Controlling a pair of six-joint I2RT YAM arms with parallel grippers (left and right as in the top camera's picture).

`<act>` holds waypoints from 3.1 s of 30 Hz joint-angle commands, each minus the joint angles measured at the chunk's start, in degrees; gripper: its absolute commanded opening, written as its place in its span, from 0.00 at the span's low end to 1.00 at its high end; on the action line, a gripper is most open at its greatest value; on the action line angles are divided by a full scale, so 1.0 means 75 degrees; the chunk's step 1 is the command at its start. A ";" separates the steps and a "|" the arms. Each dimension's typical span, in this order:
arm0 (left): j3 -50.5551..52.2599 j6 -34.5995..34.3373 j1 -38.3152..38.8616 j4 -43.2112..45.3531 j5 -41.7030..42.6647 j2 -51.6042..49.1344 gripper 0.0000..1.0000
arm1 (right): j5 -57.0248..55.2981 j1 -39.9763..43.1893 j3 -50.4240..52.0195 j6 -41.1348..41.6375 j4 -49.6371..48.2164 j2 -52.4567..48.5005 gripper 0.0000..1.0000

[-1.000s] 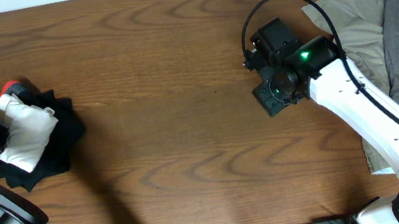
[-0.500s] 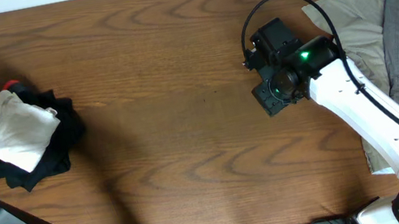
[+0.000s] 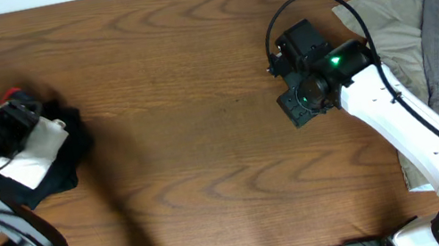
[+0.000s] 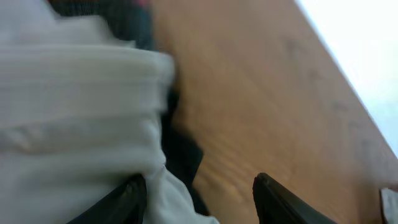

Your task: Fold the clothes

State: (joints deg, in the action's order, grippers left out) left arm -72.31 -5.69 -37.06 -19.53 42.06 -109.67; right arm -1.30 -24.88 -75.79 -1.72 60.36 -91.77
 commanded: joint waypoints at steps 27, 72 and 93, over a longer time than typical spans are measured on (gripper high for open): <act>0.0009 0.1416 0.3809 -0.2264 -0.3063 0.3529 0.98 | 0.1265 0.2200 -0.0111 0.1626 -0.1014 0.1093 0.99; 0.3127 0.1131 0.4867 -0.3386 -0.3698 0.9678 0.98 | -0.0373 0.1594 0.4124 0.3882 0.1166 0.7982 0.99; 0.3127 0.1131 0.4867 -0.3389 -0.3698 0.9678 0.98 | -0.0029 0.2911 0.6974 0.1894 -0.3392 1.1159 0.99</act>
State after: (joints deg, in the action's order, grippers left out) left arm -48.71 3.20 -0.62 -44.95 13.58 -37.28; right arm -3.79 -4.58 -27.14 17.63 37.28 -11.44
